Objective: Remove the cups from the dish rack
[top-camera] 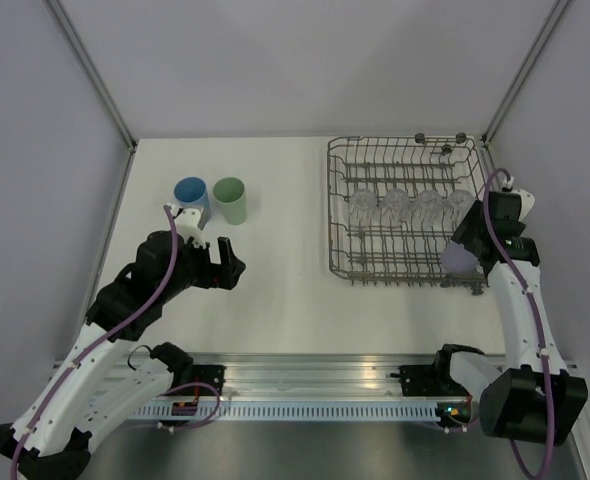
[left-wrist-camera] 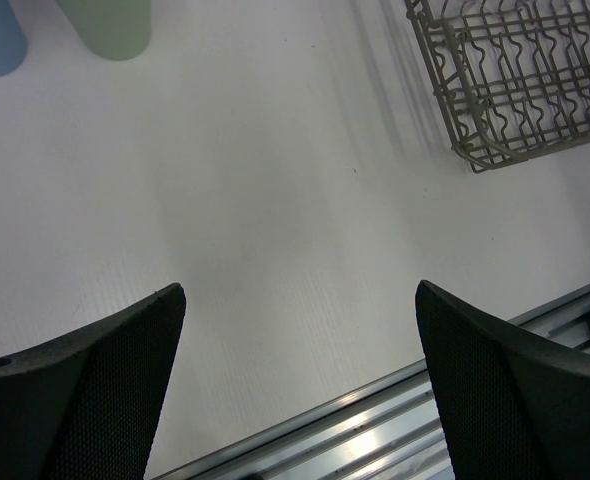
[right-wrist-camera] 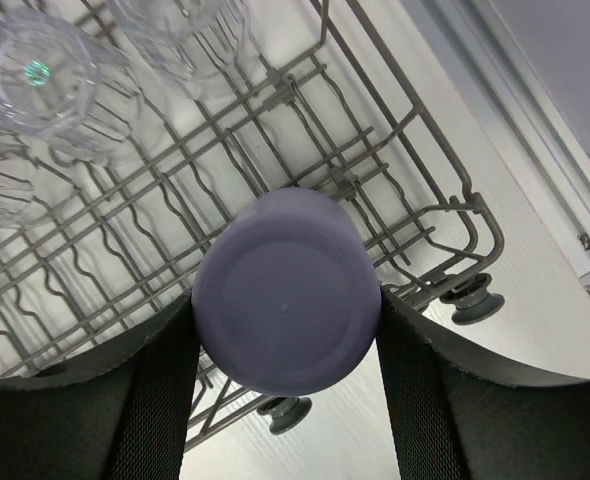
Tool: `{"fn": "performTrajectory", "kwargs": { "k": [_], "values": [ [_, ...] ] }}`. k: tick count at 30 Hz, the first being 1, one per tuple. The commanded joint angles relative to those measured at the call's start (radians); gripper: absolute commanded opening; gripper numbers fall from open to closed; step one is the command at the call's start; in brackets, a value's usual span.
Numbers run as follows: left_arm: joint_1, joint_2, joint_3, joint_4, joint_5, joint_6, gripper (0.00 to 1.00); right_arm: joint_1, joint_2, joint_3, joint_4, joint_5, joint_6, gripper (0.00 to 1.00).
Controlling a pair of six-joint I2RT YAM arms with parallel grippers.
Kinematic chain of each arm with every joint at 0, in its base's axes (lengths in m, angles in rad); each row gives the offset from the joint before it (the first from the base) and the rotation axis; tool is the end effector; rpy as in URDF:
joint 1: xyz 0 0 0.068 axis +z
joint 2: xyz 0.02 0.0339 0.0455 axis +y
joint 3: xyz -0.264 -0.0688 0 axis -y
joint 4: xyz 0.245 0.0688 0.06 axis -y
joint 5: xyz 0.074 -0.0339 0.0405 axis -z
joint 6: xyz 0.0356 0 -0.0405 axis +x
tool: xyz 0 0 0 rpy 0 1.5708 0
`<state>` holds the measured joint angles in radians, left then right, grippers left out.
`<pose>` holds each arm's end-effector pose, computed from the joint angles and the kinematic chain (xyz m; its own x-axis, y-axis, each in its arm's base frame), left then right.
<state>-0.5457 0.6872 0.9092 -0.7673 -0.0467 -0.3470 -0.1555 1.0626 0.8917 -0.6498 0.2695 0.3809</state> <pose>0.1166 -0.0688 0.3366 -0.5816 -0.0443 -0.8122 0.3047 0.9140 -0.2680 0.2129 -0.0430 0.2823 -0.5488 0.4488 -0.7053 0.5738 0.8158 0.0726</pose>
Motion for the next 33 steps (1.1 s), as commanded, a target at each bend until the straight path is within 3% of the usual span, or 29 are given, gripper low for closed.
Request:
{"fn": "performTrajectory", "kwargs": {
  "k": [1, 5, 11, 14, 17, 20, 21, 22, 26, 30, 33],
  "values": [
    [-0.003, -0.005, 0.003, 0.049, 0.002, 0.011, 1.00, -0.004, -0.059, 0.117, -0.025, -0.001, -0.019, 0.48],
    [-0.003, 0.006, 0.023, 0.049, 0.013, -0.012, 1.00, -0.004, -0.099, 0.200, -0.053, -0.108, -0.025, 0.48],
    [-0.003, 0.018, 0.054, 0.149, 0.151, -0.102, 1.00, -0.004, -0.157, 0.250, 0.013, -0.519, 0.030, 0.48],
    [-0.007, 0.009, 0.036, 0.296, 0.301, -0.184, 1.00, -0.004, -0.187, 0.208, 0.114, -0.740, 0.123, 0.48],
    [-0.025, 0.005, -0.012, 0.491, 0.364, -0.273, 1.00, -0.004, -0.217, 0.147, 0.252, -0.909, 0.235, 0.48],
    [-0.039, 0.031, -0.072, 0.728, 0.444, -0.375, 1.00, -0.003, -0.257, 0.041, 0.513, -1.048, 0.446, 0.48],
    [-0.043, 0.038, -0.111, 0.803, 0.464, -0.441, 1.00, -0.003, -0.265, 0.021, 0.629, -1.065, 0.502, 0.48],
    [-0.046, 0.047, -0.131, 0.954, 0.484, -0.476, 1.00, -0.001, -0.273, -0.014, 0.688, -1.073, 0.547, 0.48],
    [-0.080, 0.130, -0.197, 1.259, 0.536, -0.607, 1.00, 0.026, -0.303, -0.069, 0.892, -1.095, 0.717, 0.47],
    [-0.125, 0.256, -0.182, 1.437, 0.519, -0.693, 1.00, 0.086, -0.316, -0.123, 1.103, -1.077, 0.864, 0.47],
    [-0.151, 0.322, -0.152, 1.536, 0.509, -0.734, 1.00, 0.142, -0.308, -0.120, 1.121, -1.063, 0.865, 0.47]
  ]
}}
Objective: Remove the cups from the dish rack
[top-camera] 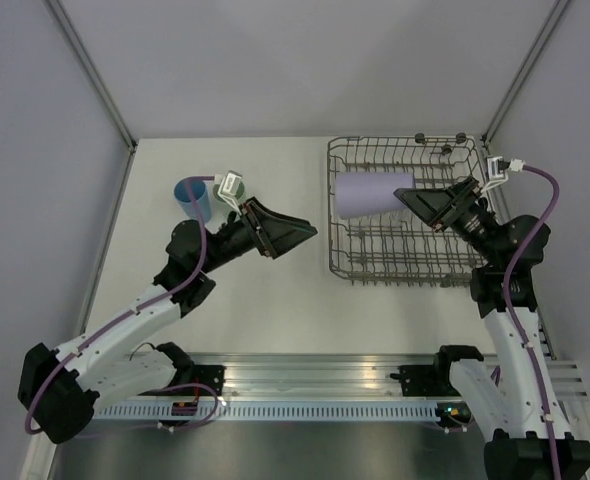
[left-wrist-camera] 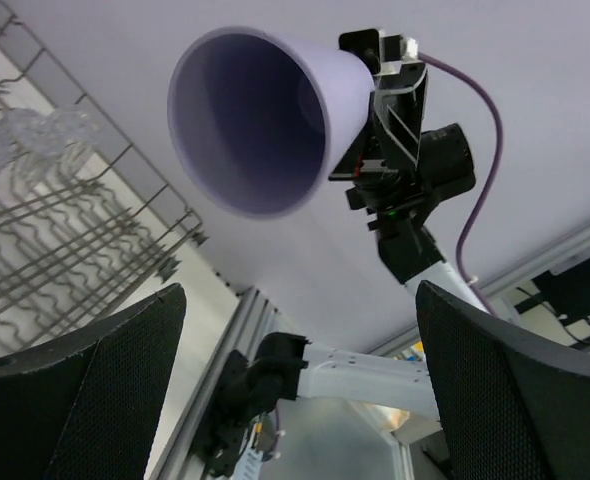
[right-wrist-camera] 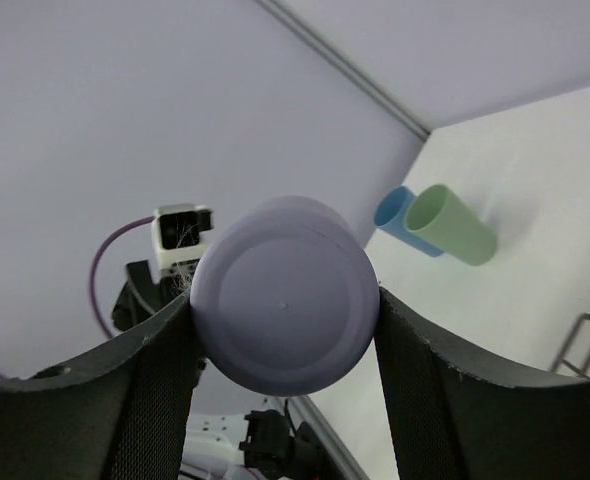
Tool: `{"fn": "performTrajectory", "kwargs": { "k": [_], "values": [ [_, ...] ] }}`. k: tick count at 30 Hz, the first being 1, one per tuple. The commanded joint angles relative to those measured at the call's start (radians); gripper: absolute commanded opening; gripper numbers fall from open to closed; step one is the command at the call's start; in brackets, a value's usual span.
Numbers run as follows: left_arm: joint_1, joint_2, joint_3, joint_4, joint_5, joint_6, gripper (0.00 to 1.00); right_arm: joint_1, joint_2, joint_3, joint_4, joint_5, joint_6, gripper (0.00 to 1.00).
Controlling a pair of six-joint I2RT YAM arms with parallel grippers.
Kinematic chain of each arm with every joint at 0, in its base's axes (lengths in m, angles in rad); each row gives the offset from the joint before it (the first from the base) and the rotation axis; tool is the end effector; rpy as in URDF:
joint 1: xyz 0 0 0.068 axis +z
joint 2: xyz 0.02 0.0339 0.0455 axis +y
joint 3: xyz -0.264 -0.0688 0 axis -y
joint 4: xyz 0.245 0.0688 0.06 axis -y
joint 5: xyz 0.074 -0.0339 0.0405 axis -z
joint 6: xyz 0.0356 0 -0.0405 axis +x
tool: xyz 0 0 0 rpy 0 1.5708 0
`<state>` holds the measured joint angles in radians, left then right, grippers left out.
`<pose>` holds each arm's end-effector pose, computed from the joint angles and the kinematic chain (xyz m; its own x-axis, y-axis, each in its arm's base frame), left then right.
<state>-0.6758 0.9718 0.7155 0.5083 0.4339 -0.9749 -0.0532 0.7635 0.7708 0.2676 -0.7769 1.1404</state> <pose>0.1672 -0.1532 0.3540 -0.6235 -0.4627 -0.6303 0.6578 0.1253 -0.7427 0.1706 0.0159 0.3848 -0.4648 0.6737 -0.5745 -0.5117 0.3252 0.7953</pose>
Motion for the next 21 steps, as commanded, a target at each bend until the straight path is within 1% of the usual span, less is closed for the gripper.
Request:
{"fn": "performTrajectory", "kwargs": {
  "k": [1, 3, 6, 9, 12, 13, 15, 16, 18, 19, 20, 21],
  "values": [
    [-0.036, 0.053, 0.053, 0.274, 0.020, -0.108, 1.00, 0.049, -0.003, 0.001, 0.215, -0.016, 0.108, 0.47],
    [-0.050, 0.068, 0.085, 0.301, 0.011, -0.096, 0.99, 0.090, 0.005, -0.002, 0.243, -0.013, 0.119, 0.47],
    [-0.064, 0.106, 0.131, 0.297, 0.008, -0.090, 0.96, 0.130, 0.016, -0.016, 0.278, -0.019, 0.134, 0.47],
    [-0.076, 0.137, 0.154, 0.315, 0.014, -0.094, 0.89, 0.162, 0.014, -0.018, 0.275, -0.022, 0.125, 0.47],
    [-0.097, 0.163, 0.165, 0.345, 0.017, -0.099, 0.79, 0.171, 0.017, -0.016, 0.257, -0.028, 0.104, 0.47],
    [-0.109, 0.171, 0.170, 0.346, 0.023, -0.099, 0.67, 0.171, 0.016, -0.015, 0.245, -0.030, 0.093, 0.47],
    [-0.122, 0.186, 0.183, 0.346, 0.026, -0.091, 0.50, 0.171, 0.014, -0.011, 0.216, -0.025, 0.059, 0.47],
    [-0.129, 0.189, 0.188, 0.335, 0.025, -0.087, 0.35, 0.171, 0.016, -0.013, 0.211, -0.027, 0.055, 0.47],
    [-0.134, 0.191, 0.197, 0.317, 0.023, -0.071, 0.23, 0.171, 0.017, -0.021, 0.223, -0.033, 0.055, 0.47],
    [-0.134, 0.191, 0.200, 0.308, 0.019, -0.067, 0.06, 0.171, 0.016, -0.024, 0.226, -0.030, 0.052, 0.47],
    [-0.136, 0.189, 0.206, 0.270, 0.017, -0.056, 0.02, 0.171, 0.014, -0.025, 0.223, -0.028, 0.048, 0.47],
    [-0.134, 0.182, 0.206, 0.260, 0.014, -0.047, 0.02, 0.171, 0.014, -0.024, 0.216, -0.025, 0.032, 0.48]
  ]
}}
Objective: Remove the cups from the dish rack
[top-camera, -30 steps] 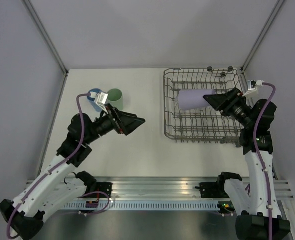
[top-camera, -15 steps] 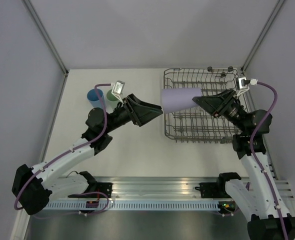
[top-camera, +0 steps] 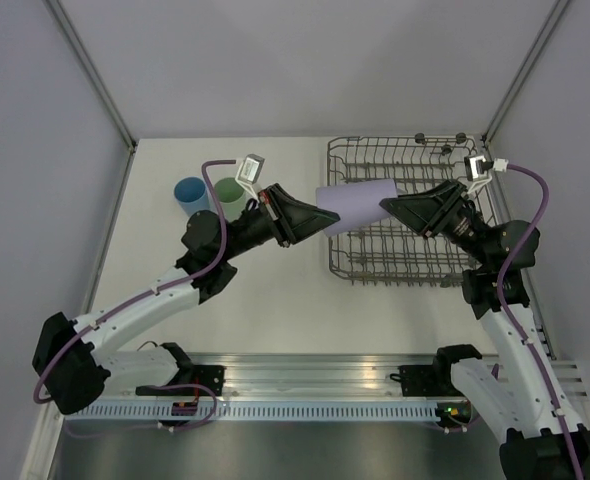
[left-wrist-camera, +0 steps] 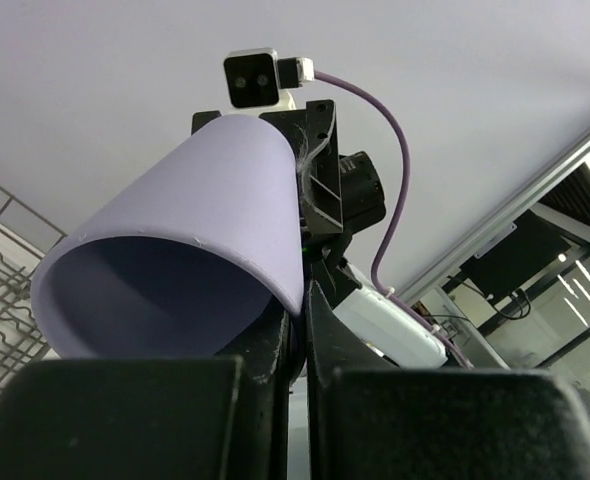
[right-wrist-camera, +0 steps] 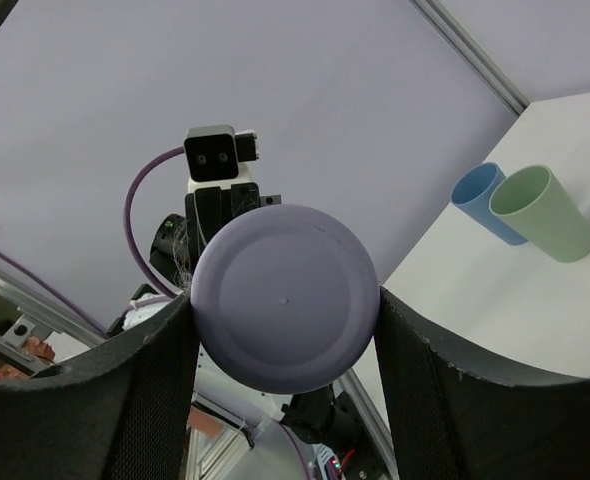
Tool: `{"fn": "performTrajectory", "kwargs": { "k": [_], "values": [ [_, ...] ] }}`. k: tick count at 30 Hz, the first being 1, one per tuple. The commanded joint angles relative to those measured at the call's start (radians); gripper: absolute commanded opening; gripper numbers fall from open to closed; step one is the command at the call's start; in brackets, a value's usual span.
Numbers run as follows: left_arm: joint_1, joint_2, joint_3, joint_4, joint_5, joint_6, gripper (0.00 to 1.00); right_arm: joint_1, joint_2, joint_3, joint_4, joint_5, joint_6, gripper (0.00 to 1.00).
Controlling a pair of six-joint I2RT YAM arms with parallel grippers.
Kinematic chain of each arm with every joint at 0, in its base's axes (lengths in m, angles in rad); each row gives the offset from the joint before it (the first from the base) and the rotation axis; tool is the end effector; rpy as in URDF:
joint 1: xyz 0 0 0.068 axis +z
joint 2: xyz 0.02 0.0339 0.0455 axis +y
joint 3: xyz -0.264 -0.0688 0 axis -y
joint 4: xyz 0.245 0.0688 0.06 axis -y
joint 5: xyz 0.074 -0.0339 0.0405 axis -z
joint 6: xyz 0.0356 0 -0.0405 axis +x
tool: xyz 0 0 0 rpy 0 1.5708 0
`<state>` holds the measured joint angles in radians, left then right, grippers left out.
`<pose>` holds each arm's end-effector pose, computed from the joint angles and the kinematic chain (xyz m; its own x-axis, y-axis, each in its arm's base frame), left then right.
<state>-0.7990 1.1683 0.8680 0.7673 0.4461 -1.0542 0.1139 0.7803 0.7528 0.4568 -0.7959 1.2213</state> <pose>0.1725 -0.1993 0.3890 -0.6407 -0.4664 -0.6099 0.7251 -0.1061 -0.6805 0.1649 0.0445 0.3936 -0.5395 0.5999 -0.5908 -0.6368 0.1683 0.7525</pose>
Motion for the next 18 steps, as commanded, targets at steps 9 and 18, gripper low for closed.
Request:
{"fn": "performTrajectory", "kwargs": {
  "k": [9, 18],
  "values": [
    [-0.012, -0.122, 0.193, -0.617, -0.292, 0.328, 0.02, 0.004, -0.055, 0.193, -0.694, 0.332, -0.599, 0.98],
    [-0.002, 0.117, 0.673, -1.316, -0.691, 0.600, 0.02, 0.004, -0.052, 0.272, -0.984, 0.521, -0.778, 0.98]
  ]
}}
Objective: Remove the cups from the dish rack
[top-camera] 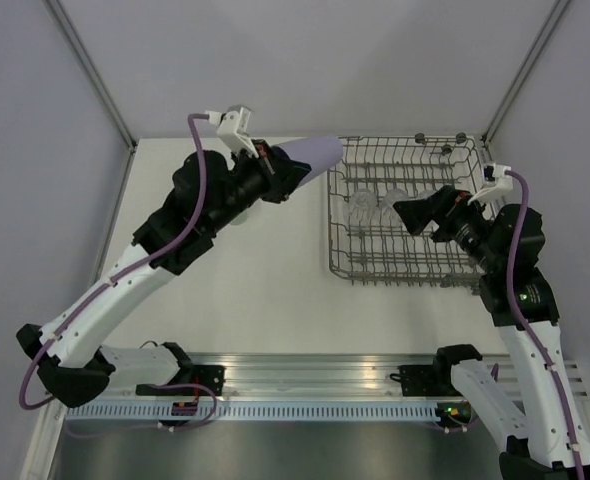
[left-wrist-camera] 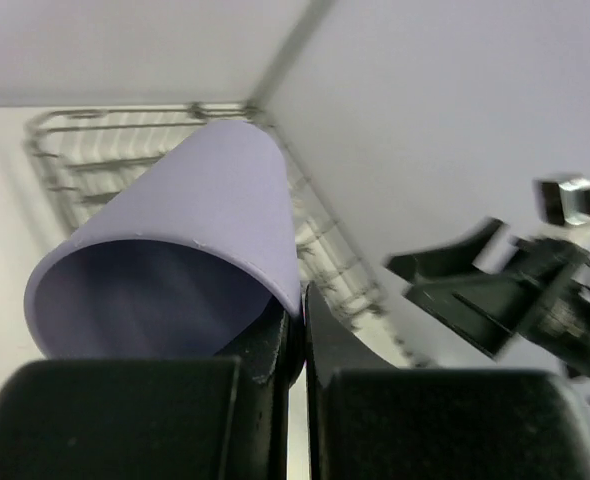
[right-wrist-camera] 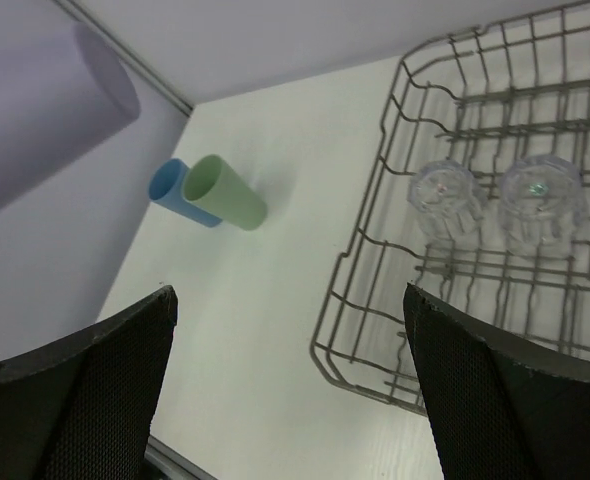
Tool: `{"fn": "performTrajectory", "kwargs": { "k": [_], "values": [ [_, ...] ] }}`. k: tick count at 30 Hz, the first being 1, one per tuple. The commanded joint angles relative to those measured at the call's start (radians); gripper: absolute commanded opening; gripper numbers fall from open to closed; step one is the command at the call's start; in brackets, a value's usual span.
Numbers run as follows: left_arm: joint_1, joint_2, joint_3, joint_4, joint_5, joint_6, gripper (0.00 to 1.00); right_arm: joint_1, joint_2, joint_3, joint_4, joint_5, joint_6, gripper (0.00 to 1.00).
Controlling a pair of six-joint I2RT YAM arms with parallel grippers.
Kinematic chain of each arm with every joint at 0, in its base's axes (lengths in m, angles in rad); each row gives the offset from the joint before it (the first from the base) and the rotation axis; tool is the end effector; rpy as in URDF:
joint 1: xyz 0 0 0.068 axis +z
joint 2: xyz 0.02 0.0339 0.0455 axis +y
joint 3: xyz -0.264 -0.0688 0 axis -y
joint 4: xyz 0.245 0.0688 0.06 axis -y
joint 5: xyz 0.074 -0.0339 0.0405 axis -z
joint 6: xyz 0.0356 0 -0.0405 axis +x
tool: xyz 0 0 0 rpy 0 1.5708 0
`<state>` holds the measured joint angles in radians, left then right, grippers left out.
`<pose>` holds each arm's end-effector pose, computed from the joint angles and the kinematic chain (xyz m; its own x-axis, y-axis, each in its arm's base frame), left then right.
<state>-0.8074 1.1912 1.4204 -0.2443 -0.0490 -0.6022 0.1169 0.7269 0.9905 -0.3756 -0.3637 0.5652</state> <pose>0.1787 -0.1842 0.4711 -0.3982 -0.4022 -0.8244 0.5609 0.6044 -0.5658 0.1477 0.0301 0.3987 -0.3402 0.4640 -0.8179 -0.3291 0.7560 0.5658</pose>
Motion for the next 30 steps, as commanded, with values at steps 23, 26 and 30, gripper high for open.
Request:
{"fn": "performTrajectory", "kwargs": {
  "k": [23, 26, 30],
  "values": [
    [0.301, 0.947, 0.939, -0.951, -0.060, 0.395, 0.03, 0.001, -0.024, 0.025, -0.232, 0.083, -0.217, 0.98],
    [0.303, 1.015, 0.983, -0.974, -0.057, 0.427, 0.04, 0.001, -0.021, 0.016, -0.220, 0.078, -0.211, 0.98],
    [0.306, 1.081, 1.023, -1.007, -0.061, 0.461, 0.04, 0.001, -0.021, 0.005, -0.210, 0.071, -0.209, 0.98]
  ]
}}
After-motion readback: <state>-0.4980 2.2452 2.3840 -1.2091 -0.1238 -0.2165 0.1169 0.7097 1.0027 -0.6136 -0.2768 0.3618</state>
